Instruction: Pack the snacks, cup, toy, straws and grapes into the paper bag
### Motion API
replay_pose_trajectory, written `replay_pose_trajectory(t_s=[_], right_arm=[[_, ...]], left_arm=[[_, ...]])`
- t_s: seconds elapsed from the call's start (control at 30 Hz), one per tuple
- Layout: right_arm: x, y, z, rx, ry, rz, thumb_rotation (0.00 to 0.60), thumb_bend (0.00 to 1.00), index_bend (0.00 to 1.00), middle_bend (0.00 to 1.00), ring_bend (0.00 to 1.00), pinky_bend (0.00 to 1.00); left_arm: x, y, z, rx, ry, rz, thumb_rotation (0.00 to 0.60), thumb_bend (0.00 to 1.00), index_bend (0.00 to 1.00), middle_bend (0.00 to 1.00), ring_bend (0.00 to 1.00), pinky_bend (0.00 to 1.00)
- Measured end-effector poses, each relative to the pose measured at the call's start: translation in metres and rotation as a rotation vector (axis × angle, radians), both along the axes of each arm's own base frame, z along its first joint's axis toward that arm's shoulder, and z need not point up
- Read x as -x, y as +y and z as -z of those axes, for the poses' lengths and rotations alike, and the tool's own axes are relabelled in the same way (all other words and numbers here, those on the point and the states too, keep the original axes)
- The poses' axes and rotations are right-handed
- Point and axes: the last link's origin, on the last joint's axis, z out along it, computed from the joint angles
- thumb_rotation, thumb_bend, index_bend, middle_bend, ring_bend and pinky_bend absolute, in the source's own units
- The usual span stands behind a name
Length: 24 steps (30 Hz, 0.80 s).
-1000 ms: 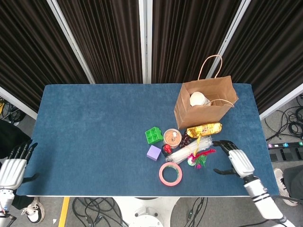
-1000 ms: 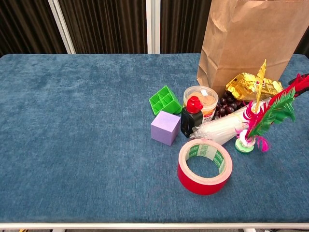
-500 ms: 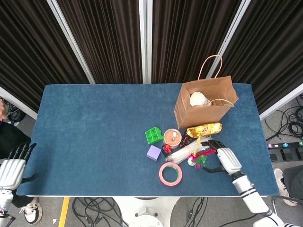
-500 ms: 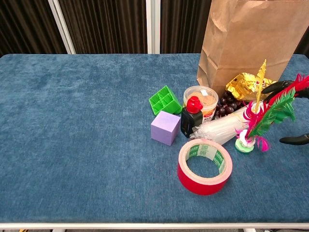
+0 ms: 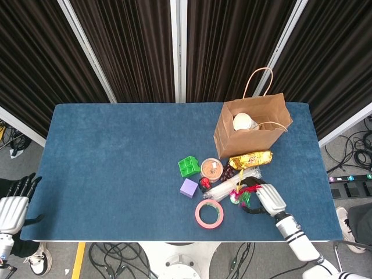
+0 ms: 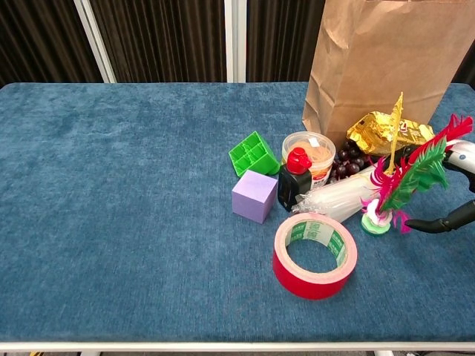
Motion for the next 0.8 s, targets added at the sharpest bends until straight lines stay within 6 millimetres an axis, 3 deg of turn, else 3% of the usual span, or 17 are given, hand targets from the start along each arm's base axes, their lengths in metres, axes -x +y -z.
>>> replay_pose_trajectory(t_s=[0.27,0.5,0.8], right_arm=[[-0.014,-0.008,0.007,0.022,0.000,-0.030,0.600,0.22,0.39,0.34,0.25,0.42],[-0.023,-0.014,0.015,0.022,0.010,-0.052,0.600,0.29,0.46,0.39,0.29,0.46],[-0.029,-0.017,0.020,0.040,0.002,-0.052,0.600,0.40,0.66,0.54,0.45,0.62]], left_arm=[[0.003,0.000,-0.001,-0.006,-0.005,-0.006,0.600,0.05,0.07,0.04,0.00,0.11],[0.004,0.000,-0.001,-0.007,-0.007,-0.006,0.600,0.05,0.07,0.04,0.00,0.11],[0.004,0.000,-0.002,-0.008,-0.013,-0.005,0.600,0.05,0.07,0.04,0.00,0.11]])
